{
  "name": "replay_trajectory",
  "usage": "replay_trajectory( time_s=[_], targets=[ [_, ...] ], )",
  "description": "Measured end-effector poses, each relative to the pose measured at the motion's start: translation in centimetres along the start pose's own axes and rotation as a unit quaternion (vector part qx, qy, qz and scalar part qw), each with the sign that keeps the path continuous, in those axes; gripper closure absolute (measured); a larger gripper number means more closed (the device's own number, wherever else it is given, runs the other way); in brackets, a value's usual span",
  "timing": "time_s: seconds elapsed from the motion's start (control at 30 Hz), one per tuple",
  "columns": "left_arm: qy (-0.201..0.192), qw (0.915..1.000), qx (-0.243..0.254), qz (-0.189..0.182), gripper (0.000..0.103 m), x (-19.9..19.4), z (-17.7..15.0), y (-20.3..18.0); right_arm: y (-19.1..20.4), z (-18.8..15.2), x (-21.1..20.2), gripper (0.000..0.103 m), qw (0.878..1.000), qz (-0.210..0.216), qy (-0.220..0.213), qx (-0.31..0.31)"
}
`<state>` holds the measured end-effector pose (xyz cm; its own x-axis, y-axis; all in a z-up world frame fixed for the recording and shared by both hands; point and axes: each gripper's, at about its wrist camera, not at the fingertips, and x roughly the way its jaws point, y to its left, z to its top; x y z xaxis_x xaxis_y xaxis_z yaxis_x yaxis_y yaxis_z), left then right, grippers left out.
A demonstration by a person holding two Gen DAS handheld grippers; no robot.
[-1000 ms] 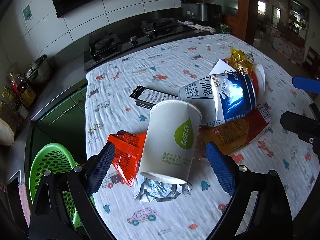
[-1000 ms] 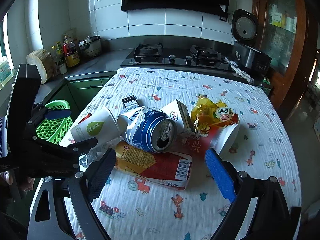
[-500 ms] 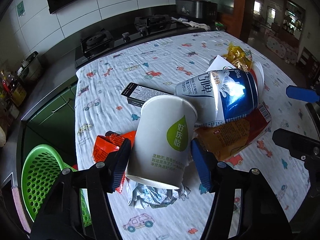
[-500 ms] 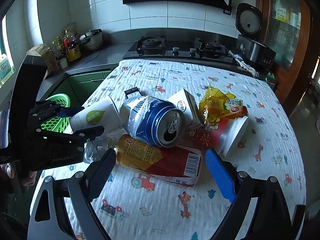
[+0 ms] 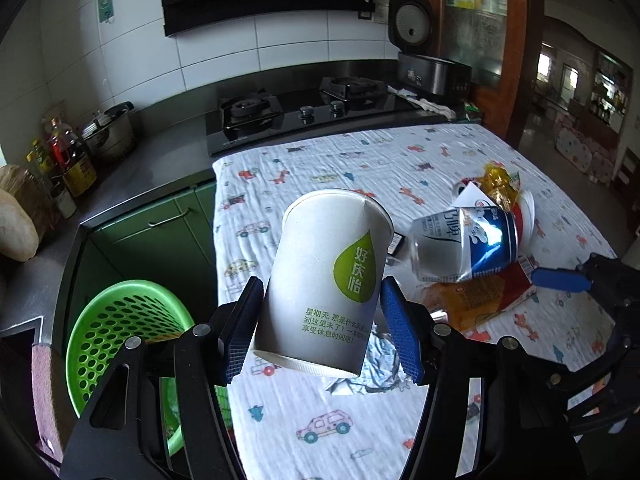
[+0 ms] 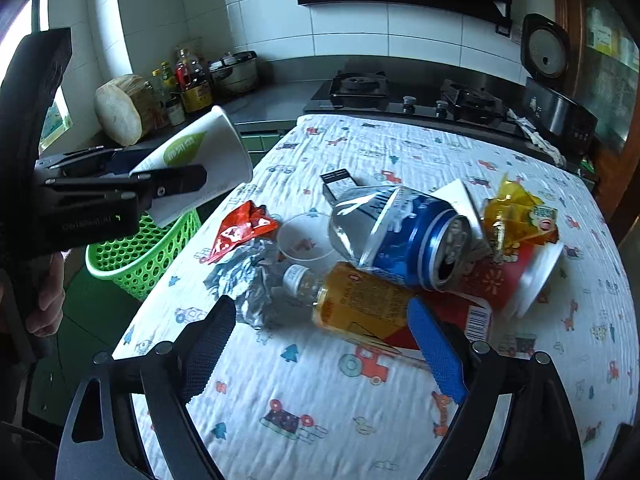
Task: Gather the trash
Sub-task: 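Drop the paper cup into the green basket while right tool grasps crumpled foil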
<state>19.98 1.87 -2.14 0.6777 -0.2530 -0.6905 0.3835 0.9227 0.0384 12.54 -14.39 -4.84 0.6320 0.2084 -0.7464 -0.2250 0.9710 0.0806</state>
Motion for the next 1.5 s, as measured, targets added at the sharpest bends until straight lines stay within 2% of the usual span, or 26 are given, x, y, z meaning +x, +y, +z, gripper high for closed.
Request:
replay_trajectory(
  time_s=[0.1,0.2,0.37,0.53,0.77,0.87,0.9,1.1,1.5],
  targets=[
    [-0.01,0.9997,-0.013,0.019,0.043,-1.1,-0.1,1.7,1.7,0.3,1.1,0.024,1.0,0.023,0.006,-0.013],
    [-0.015,0.999,-0.027,0.033,0.043,-1.9,-0.4,3.5,3.3,0.4,2.6,0.026,0.998,0.05,0.018,-0.02],
    [-0.014,0.9976,-0.043,0.052,0.043,-2.6,-1.5,5.8,5.1,0.8,5.6,0.031,0.997,0.064,0.041,-0.023],
    [-0.008,0.996,-0.059,0.066,0.043,-3.0,-2.8,8.1,6.1,1.0,8.5,0.033,0.996,0.055,0.062,-0.03],
    [0.0,0.9936,-0.077,0.082,0.043,-3.3,-4.2,10.7,7.0,0.6,10.7,0.036,0.996,0.022,0.073,-0.043],
    [0.004,0.9927,-0.083,0.088,0.043,-3.2,-4.7,11.6,6.6,0.4,11.4,0.046,0.996,0.02,0.079,-0.039],
    [0.005,0.9925,-0.083,0.09,0.043,-3.2,-4.8,11.8,6.4,0.4,11.6,0.046,0.996,0.022,0.08,-0.033],
    [0.016,0.9901,-0.092,0.104,0.043,-2.7,-5.5,13.6,6.2,0.0,10.9,0.058,0.996,0.031,0.076,-0.025],
    [0.058,0.981,-0.125,0.137,0.043,-1.0,-8.1,18.3,6.7,-0.8,5.7,0.06,0.996,0.057,0.062,-0.029]
  ],
)
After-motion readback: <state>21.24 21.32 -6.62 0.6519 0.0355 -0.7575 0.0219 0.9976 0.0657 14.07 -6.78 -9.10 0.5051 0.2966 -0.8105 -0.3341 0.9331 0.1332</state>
